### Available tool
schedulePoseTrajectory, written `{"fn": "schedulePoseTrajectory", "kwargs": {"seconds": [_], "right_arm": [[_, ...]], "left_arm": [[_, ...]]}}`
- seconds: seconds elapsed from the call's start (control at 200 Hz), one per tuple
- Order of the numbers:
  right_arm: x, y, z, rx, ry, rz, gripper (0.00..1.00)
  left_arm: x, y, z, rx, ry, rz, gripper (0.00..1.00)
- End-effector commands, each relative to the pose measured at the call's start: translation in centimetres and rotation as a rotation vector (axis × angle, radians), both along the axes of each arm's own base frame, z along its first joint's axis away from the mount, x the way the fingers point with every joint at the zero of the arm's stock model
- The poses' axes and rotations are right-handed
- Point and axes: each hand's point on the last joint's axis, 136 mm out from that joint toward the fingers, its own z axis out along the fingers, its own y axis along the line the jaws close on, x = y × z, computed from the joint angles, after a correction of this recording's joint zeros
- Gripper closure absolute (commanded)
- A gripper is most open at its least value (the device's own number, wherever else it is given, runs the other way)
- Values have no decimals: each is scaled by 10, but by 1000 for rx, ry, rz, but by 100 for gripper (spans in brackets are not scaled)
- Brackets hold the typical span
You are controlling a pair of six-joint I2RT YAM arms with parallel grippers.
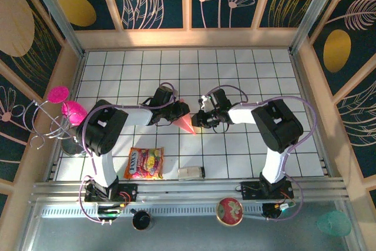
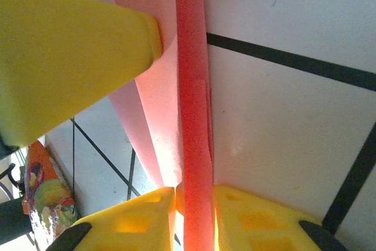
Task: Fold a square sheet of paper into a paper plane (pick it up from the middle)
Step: Fourth fold the wing at the center of the table.
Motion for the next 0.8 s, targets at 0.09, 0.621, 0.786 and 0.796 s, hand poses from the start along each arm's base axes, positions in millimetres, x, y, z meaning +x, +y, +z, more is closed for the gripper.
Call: {"fn": "schedulePoseTrajectory", "kwargs": {"seconds": [0.09,0.621,0.786,0.796], "right_arm": [[-13,-14,-54,-189,25,5,78],[-19,-17,-67,-264,37,7,79],[-20,-18,-69,-277,39,7,80],[-20,-18,-70,-278,39,6,80]], "left_arm": [[9,3,-5,10,13,26,76],[9,2,-12,13,25,16,76],[8,4,-17,22,37,21,77],[8,4,-17,23,37,21,77]]}}
